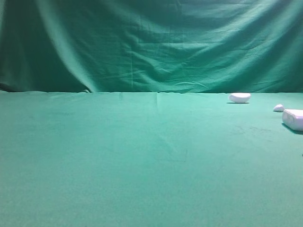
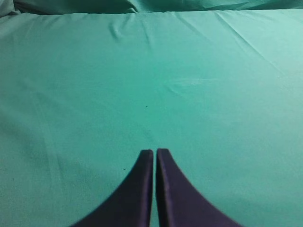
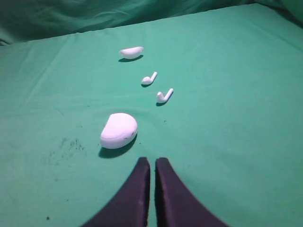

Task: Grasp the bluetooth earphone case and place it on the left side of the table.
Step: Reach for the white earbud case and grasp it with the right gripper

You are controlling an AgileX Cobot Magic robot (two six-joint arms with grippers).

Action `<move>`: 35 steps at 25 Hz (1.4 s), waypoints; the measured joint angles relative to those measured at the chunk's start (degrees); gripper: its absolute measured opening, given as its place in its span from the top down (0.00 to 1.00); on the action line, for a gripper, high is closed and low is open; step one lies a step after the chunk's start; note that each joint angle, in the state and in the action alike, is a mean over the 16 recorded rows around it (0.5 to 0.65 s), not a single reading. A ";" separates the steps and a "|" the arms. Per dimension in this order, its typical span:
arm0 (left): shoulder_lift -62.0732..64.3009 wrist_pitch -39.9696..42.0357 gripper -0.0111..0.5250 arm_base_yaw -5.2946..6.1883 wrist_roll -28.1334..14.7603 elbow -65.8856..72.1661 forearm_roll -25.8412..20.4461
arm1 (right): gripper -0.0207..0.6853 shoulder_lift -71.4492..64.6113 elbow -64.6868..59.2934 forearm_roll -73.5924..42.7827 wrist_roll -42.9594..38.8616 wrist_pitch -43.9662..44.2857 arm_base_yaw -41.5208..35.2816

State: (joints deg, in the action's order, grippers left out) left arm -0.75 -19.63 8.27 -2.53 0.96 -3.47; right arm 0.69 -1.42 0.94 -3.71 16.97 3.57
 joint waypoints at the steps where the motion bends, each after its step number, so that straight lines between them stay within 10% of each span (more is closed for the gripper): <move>1: 0.00 0.00 0.98 0.00 0.00 0.00 0.00 | 0.97 0.00 -0.02 0.15 -0.17 -1.77 0.00; 14: 0.00 0.00 0.98 0.00 0.00 0.00 0.00 | 0.97 -2.56 5.15 2.21 -4.76 -20.52 0.00; 35: 0.00 0.00 0.98 0.00 0.00 0.00 0.00 | 0.97 -45.61 36.61 0.18 1.01 23.99 3.72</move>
State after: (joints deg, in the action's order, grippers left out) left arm -0.75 -19.63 8.27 -2.53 0.96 -3.47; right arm -44.91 35.20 1.12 -2.70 40.96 7.29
